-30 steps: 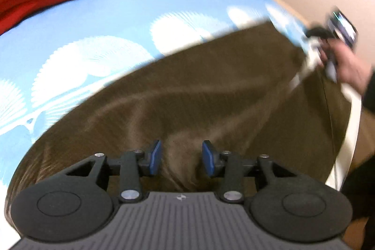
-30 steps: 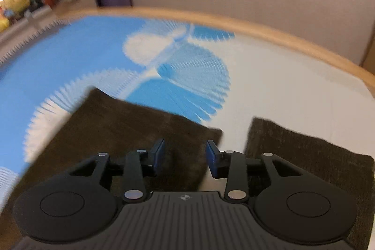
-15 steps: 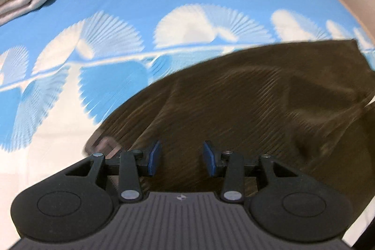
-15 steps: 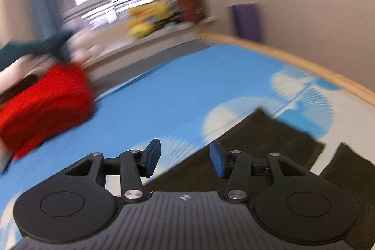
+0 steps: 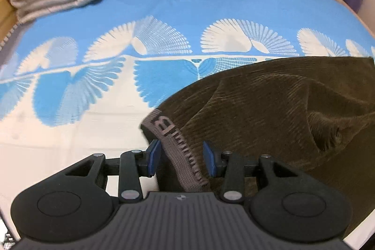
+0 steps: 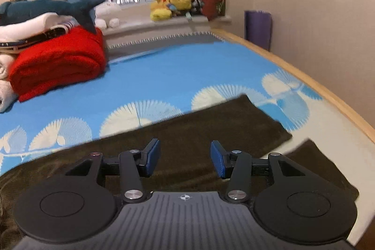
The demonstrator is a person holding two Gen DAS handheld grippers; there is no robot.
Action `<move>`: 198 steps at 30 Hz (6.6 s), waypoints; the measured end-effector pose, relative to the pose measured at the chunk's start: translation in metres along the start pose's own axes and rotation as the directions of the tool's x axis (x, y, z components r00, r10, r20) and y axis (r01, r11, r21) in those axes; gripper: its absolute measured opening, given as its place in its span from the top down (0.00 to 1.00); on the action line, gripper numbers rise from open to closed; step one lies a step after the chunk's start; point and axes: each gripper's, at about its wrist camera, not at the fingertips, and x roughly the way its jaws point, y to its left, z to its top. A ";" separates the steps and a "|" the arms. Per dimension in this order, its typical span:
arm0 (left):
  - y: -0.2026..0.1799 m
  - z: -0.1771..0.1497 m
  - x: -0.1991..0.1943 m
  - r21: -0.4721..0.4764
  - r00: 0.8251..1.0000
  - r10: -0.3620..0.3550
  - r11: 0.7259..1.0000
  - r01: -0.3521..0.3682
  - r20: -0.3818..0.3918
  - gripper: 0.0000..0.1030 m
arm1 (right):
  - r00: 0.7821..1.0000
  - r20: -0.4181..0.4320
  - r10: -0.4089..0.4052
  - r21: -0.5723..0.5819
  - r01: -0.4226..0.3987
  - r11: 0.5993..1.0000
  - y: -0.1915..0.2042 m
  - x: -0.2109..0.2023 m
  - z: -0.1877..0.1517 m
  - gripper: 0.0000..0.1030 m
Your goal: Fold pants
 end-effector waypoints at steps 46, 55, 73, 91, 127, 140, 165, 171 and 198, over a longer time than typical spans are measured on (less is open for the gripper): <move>-0.003 -0.138 0.019 -0.082 0.969 -0.154 0.987 0.140 -0.193 0.81 | 0.996 -0.067 -0.059 0.006 0.060 0.998 -0.078 -0.029 -0.046 0.49; 0.003 -0.139 -0.002 -0.067 0.990 -0.090 0.994 0.083 -0.107 0.89 | 0.996 -0.070 -0.050 -0.017 0.049 0.999 -0.065 -0.024 -0.043 0.49; -0.049 -0.142 0.010 0.155 0.980 -0.033 0.986 0.065 -0.197 0.66 | 0.996 -0.070 -0.053 -0.016 0.052 0.999 -0.073 -0.026 -0.046 0.49; -0.036 -0.110 -0.019 -0.027 0.994 -0.110 0.994 0.110 0.022 0.60 | 0.993 -0.089 -0.075 -0.012 0.074 0.997 -0.087 -0.020 -0.047 0.49; -0.042 0.073 0.127 -0.050 0.990 0.094 0.995 -0.089 0.104 0.16 | 0.962 -0.190 0.197 -0.174 -0.230 0.958 -0.022 0.008 -0.032 0.67; -0.082 0.071 0.148 0.366 0.996 0.083 0.926 -0.091 0.038 0.96 | 0.961 -0.229 0.158 -0.210 -0.207 0.955 -0.019 0.031 -0.030 0.67; -0.047 -0.135 -0.046 -0.293 0.869 -0.485 0.848 0.441 -0.097 0.52 | 0.965 -0.249 0.076 -0.110 -0.106 0.988 -0.051 -0.004 -0.060 0.67; -0.027 -0.136 -0.013 -0.492 0.869 -0.472 0.797 0.350 -0.148 0.49 | 0.968 -0.243 0.061 -0.105 -0.089 0.990 -0.053 -0.005 -0.062 0.67; 0.003 -0.107 0.017 -0.575 0.925 -0.366 0.781 0.245 -0.104 0.91 | 0.919 -0.261 0.297 0.417 -0.170 0.893 -0.051 0.136 -0.032 0.64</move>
